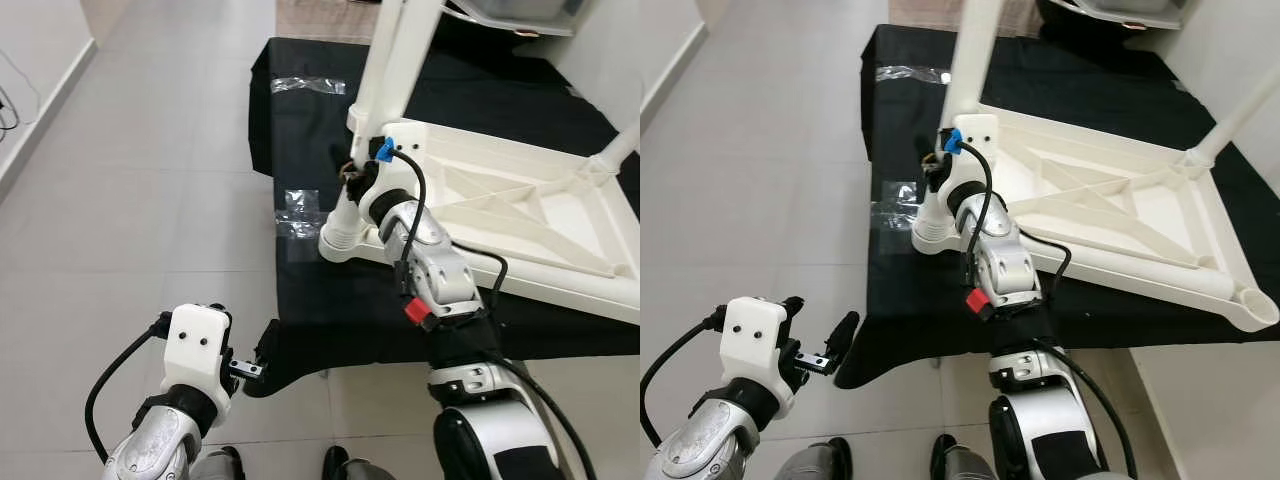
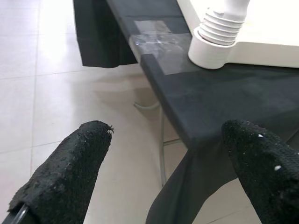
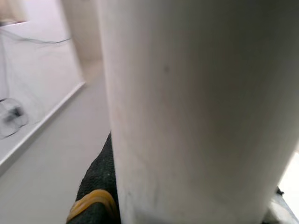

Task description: Building children table

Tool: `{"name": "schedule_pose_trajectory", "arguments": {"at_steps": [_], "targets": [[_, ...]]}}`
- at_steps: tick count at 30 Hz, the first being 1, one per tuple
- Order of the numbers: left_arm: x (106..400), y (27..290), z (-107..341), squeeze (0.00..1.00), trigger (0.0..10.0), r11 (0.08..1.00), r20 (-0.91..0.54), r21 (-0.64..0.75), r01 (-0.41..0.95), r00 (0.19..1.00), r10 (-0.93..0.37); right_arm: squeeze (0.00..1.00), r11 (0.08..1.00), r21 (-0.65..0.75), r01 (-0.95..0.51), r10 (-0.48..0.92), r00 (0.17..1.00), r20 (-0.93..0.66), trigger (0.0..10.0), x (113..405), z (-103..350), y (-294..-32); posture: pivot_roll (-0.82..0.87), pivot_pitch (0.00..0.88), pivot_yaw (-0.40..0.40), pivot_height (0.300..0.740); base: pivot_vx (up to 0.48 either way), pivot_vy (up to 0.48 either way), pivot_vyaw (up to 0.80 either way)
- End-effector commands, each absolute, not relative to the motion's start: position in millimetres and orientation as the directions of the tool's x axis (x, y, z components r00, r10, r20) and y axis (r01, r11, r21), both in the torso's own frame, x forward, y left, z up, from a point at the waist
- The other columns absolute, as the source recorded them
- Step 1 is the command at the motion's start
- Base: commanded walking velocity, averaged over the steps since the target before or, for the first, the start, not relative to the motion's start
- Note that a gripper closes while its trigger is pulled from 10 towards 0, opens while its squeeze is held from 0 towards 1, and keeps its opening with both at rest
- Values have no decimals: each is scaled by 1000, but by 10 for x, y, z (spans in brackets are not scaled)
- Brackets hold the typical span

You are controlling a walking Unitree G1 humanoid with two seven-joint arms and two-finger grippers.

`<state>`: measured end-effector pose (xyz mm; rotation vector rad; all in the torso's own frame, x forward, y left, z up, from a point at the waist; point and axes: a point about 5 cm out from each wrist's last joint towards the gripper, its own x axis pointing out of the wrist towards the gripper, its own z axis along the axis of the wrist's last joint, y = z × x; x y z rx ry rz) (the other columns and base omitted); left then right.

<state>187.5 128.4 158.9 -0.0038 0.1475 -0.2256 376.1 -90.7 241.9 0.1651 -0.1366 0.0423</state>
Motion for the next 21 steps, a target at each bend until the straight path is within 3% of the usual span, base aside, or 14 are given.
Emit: {"name": "schedule_pose_trajectory", "arguments": {"at_steps": [1,7,11,15,21], "targets": [[1862,1274,1560,0,10000,973,-159,-29,228,960,-230,0,974,140,179,-181,984,-2,10000,3754,2069,-1126,129,239,-131,740,0,0,0],[1869,1275,1558,0,10000,973,-159,-29,227,960,-229,0,903,127,410,-421,904,74,10000,3664,2206,-1010,133,240,-133,740,0,0,0],[1873,1277,1558,0,10000,974,-158,-29,227,961,-228,0,877,104,470,-478,875,77,10000,3640,2220,-966,134,239,-134,740,0,0,0],[1881,1282,1556,0,10000,974,-158,-30,224,961,-226,0,809,122,575,-577,816,-20,10000,3607,2159,-804,136,241,-135,740,0,0,0],[1884,1283,1555,0,10000,974,-159,-28,226,961,-227,0,769,178,614,-606,789,-106,10000,3628,2137,-749,138,242,-134,740,0,0,0]]}}
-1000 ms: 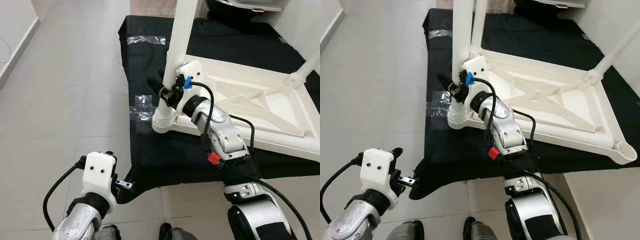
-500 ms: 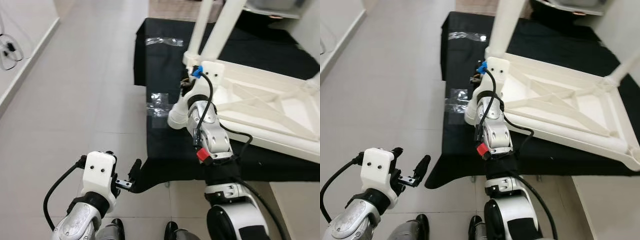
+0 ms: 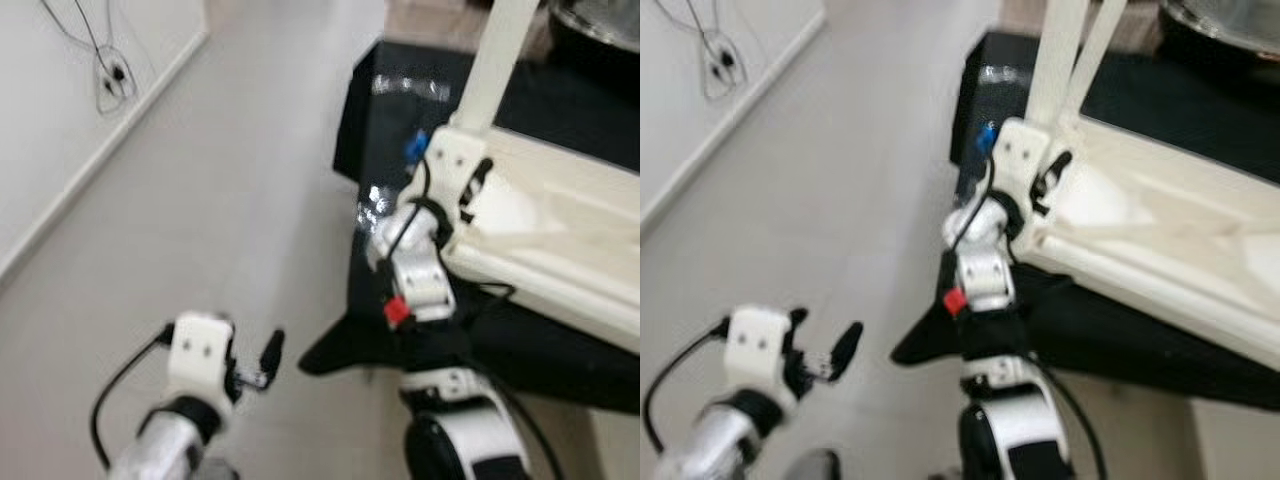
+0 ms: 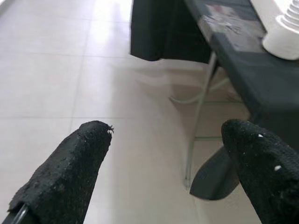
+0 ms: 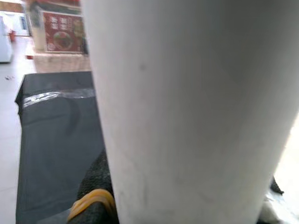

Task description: Building children table

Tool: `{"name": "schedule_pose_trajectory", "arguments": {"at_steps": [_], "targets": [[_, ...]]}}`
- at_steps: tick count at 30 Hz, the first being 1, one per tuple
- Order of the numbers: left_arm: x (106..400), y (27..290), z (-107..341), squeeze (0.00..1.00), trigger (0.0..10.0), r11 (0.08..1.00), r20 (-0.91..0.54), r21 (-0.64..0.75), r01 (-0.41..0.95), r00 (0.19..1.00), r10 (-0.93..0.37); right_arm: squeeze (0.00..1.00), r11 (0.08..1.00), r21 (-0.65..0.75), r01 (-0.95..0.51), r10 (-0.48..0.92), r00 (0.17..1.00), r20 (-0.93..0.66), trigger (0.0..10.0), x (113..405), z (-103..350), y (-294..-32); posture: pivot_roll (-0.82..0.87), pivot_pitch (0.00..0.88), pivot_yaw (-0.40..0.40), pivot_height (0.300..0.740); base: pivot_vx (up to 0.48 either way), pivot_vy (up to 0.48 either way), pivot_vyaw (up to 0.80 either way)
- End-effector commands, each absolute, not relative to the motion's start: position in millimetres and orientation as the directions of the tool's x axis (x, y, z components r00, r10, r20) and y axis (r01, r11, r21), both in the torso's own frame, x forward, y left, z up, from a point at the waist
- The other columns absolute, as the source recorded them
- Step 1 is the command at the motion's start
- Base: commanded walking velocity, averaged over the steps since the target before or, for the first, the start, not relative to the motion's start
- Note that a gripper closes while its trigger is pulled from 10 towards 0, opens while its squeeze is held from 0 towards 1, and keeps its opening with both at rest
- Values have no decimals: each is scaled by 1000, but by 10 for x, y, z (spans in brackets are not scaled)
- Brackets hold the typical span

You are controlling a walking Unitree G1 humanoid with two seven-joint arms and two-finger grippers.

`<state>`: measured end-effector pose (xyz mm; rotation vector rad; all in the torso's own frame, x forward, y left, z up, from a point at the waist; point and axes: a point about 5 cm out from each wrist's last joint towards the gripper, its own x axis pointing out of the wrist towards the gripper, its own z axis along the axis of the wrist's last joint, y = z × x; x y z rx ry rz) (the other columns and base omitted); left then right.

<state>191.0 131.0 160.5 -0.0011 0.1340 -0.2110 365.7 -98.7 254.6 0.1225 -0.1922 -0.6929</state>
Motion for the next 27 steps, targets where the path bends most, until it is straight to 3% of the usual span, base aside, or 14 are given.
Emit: {"name": "schedule_pose_trajectory", "arguments": {"at_steps": [1,13,17,24,25,27], "targets": [[1884,1284,1551,0,10000,974,-160,-29,224,961,-226,0,758,201,621,-610,783,-120,10000,3645,2156,-754,141,243,-133,740,0,0,0],[1892,1282,1532,0,10000,973,-164,-32,227,959,-229,0,699,338,631,-674,739,13,10000,3716,2678,-990,138,237,-129,740,0,0,0],[1902,1283,1529,0,10000,974,-164,-34,224,960,-227,0,722,459,517,-636,757,149,10000,3707,3064,-1073,140,224,-123,740,0,0,0],[1928,1281,1501,0,10000,972,-169,-33,231,958,-233,0,760,502,413,-587,768,255,10000,3652,3307,-1185,137,195,-117,740,0,0,0],[1953,1282,1507,1000,10000,973,-163,-32,230,959,-233,0,780,503,371,-558,777,292,10000,3616,3364,-1196,135,188,-116,740,0,0,0],[1985,1276,1521,1000,10000,970,-150,-25,240,959,-241,0,804,509,306,-500,811,303,10000,3603,3372,-1171,133,174,-110,740,0,0,0]]}}
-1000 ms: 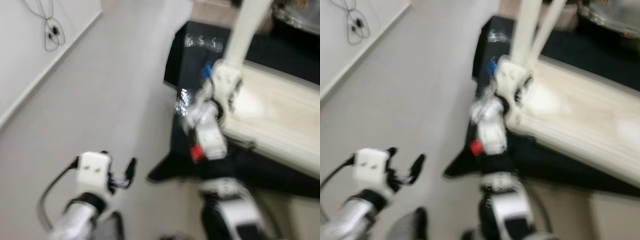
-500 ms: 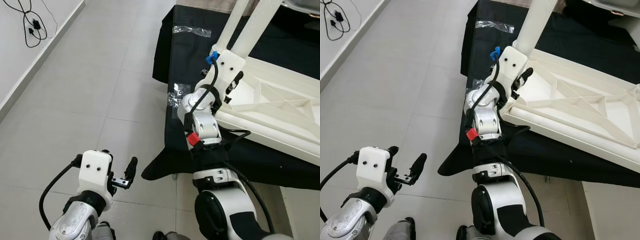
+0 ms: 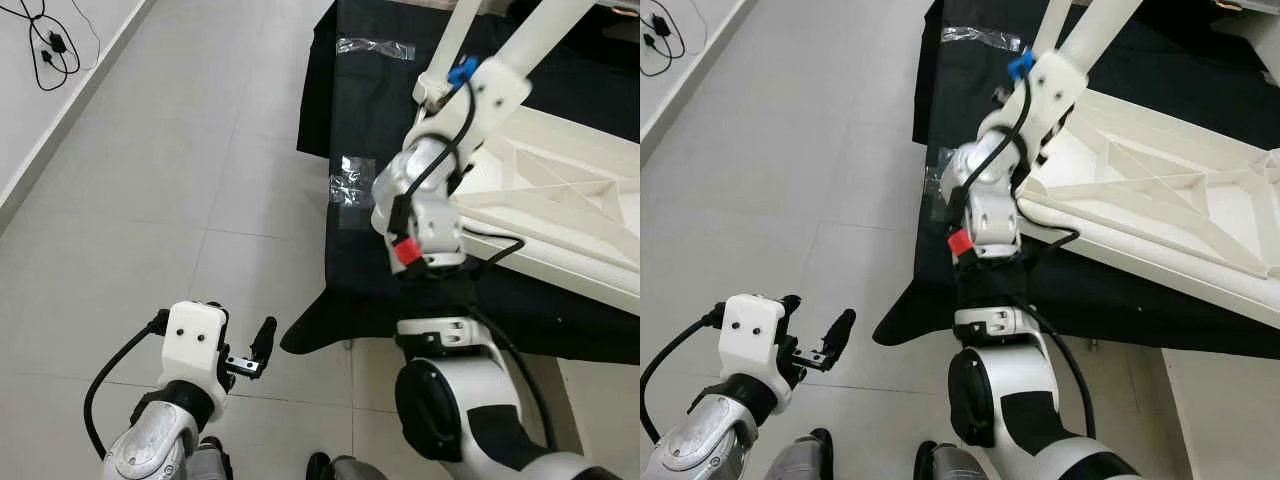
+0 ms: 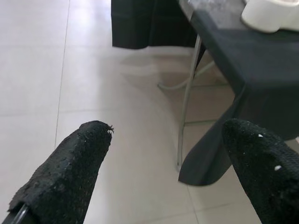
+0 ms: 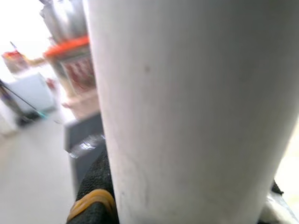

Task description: Building children table

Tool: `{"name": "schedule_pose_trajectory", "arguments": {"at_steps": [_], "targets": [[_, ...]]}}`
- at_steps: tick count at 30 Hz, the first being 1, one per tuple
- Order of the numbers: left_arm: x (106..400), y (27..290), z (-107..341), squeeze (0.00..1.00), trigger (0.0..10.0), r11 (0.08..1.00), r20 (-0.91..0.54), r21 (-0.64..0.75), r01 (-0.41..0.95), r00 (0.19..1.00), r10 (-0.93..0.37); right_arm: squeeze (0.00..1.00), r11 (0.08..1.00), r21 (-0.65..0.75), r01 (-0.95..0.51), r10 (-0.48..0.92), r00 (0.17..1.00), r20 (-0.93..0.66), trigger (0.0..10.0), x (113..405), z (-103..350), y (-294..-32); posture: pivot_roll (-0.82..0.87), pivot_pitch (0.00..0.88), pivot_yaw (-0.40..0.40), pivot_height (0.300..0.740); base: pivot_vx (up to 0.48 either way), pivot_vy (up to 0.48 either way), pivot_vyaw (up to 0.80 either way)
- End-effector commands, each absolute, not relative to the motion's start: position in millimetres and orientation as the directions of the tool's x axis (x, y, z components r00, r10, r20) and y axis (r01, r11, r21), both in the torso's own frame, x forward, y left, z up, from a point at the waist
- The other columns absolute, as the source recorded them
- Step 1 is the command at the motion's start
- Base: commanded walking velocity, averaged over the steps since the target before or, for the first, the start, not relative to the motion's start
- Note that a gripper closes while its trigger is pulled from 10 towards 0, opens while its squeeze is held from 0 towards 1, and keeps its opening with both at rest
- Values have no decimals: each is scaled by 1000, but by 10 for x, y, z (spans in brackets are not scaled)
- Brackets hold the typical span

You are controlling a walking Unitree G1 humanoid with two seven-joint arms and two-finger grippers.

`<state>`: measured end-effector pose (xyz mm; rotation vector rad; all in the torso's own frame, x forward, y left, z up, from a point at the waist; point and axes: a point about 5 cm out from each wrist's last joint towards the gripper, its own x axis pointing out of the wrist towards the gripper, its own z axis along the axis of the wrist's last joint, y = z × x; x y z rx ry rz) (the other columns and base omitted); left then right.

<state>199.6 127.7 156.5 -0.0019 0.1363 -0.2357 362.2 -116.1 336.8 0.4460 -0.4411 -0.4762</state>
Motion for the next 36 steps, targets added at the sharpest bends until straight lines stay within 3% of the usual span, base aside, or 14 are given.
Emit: {"name": "schedule_pose_trajectory", "arguments": {"at_steps": [1,2,5,7,10,13,22,36], "targets": [[2030,1263,1537,1000,10000,967,-141,-10,255,957,-254,0,828,505,244,-437,845,308,10000,3594,3356,-1141,126,165,-106,740,0,0,0],[2105,1244,1584,39,10000,959,-114,45,281,955,-275,0,854,504,130,-319,896,309,10000,3594,3289,-1075,121,148,-104,740,0,0,0],[2236,1197,1674,0,10000,935,-65,137,328,944,-322,0,869,492,-40,-140,936,323,10000,3572,3158,-979,117,135,-99,740,0,0,0],[2269,1179,1695,0,10000,928,-53,148,342,940,-338,0,874,482,-65,-113,937,330,10000,3562,3126,-972,117,135,-99,740,0,0,0],[2548,1105,1800,0,10000,882,2,280,378,919,-395,0,868,451,-206,68,951,303,10000,3476,2870,-853,102,111,-93,740,0,0,0],[2692,1082,1844,0,10000,868,20,326,375,915,-403,0,851,461,-252,127,950,285,10000,3429,2771,-795,95,100,-93,740,0,0,0],[3009,997,1828,0,10000,836,14,364,410,895,-445,0,788,499,-360,262,930,258,10000,3312,2632,-655,97,92,-95,740,0,0,0],[3147,801,1793,0,10000,792,17,368,488,848,-530,0,760,514,-397,332,918,218,10000,3250,2512,-536,96,103,-96,740,0,0,0]]}}
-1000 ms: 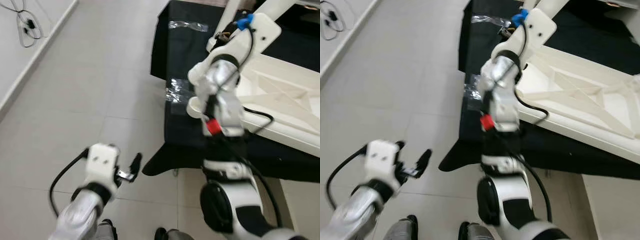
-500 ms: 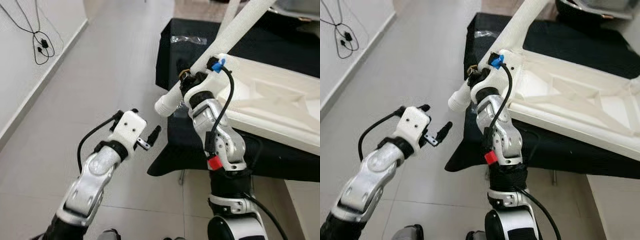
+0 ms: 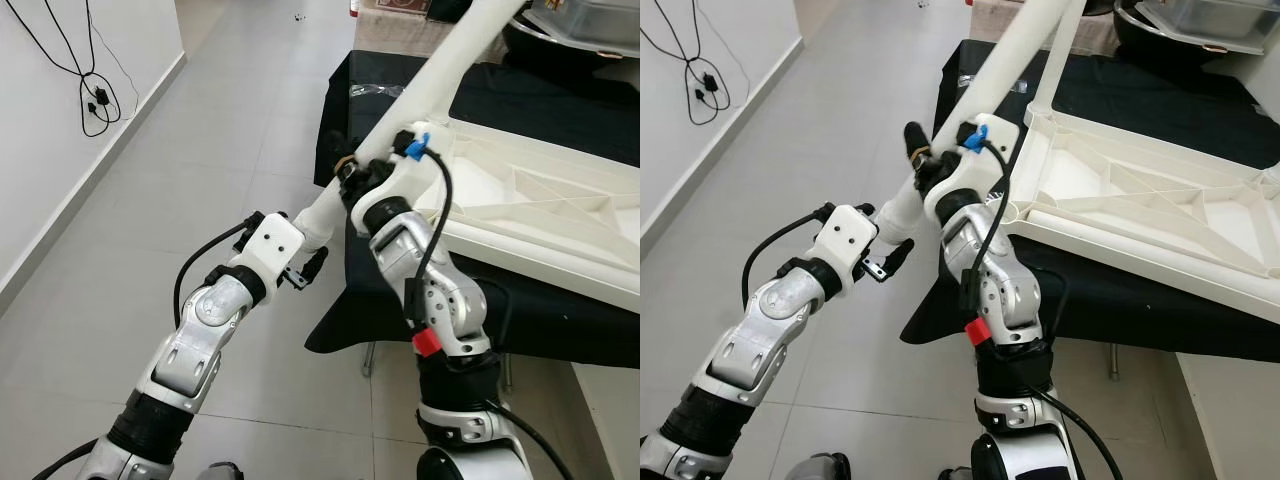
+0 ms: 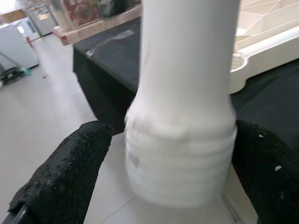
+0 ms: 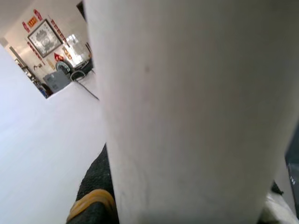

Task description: Building children table

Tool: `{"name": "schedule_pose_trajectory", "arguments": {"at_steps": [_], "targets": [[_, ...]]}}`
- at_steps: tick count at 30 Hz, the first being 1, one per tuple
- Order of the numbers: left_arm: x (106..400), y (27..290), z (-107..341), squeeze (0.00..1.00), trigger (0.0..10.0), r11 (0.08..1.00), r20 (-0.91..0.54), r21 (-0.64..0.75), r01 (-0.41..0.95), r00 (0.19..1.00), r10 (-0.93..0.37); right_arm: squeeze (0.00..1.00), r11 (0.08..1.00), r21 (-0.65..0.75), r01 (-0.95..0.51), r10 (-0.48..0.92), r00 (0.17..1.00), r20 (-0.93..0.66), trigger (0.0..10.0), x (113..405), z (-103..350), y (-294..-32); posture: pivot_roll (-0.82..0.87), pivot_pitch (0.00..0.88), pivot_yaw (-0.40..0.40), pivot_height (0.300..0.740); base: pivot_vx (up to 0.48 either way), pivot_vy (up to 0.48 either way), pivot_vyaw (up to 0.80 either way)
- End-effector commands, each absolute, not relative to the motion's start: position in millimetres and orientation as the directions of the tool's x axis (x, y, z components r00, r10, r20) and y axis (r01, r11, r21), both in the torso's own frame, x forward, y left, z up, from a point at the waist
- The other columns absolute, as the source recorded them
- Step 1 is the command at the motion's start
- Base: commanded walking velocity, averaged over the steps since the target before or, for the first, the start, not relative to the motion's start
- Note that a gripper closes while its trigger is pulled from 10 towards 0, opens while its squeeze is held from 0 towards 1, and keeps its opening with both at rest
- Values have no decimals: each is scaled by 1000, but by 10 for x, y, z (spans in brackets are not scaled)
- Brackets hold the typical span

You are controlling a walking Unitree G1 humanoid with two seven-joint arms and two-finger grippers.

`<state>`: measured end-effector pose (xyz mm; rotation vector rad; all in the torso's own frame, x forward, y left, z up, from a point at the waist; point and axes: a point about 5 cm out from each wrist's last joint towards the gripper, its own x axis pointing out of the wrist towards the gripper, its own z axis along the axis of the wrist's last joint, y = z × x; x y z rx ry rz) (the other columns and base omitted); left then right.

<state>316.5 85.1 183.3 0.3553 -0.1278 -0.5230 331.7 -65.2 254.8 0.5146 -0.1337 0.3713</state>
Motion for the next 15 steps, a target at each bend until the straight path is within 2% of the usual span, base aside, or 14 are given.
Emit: {"name": "schedule_pose_trajectory", "arguments": {"at_steps": [1,9,10,13,14,15], "targets": [[3150,787,1785,0,10000,788,16,366,495,843,-538,0,761,512,-398,335,917,216,10000,3244,2504,-532,96,103,-96,740,0,0,0],[3149,692,1711,0,10000,770,-8,334,543,819,-574,0,763,505,-404,349,915,204,10000,3197,2456,-501,96,115,-96,740,0,0,0],[3151,692,1696,0,4784,767,-16,335,547,818,-576,0,762,506,-405,351,914,204,10000,3191,2459,-497,94,116,-95,740,0,0,0],[3153,694,1688,0,4784,765,-21,336,549,816,-577,0,761,505,-406,352,913,204,10000,3187,2463,-494,93,117,-95,740,0,0,0],[3159,704,1668,0,0,764,-28,341,548,818,-574,0,760,505,-410,355,912,206,10000,3181,2474,-490,93,118,-93,740,0,0,0],[3159,704,1668,0,0,764,-28,341,548,818,-574,0,760,505,-410,355,912,206,10000,3181,2474,-490,93,118,-93,740,0,0,0]]}}
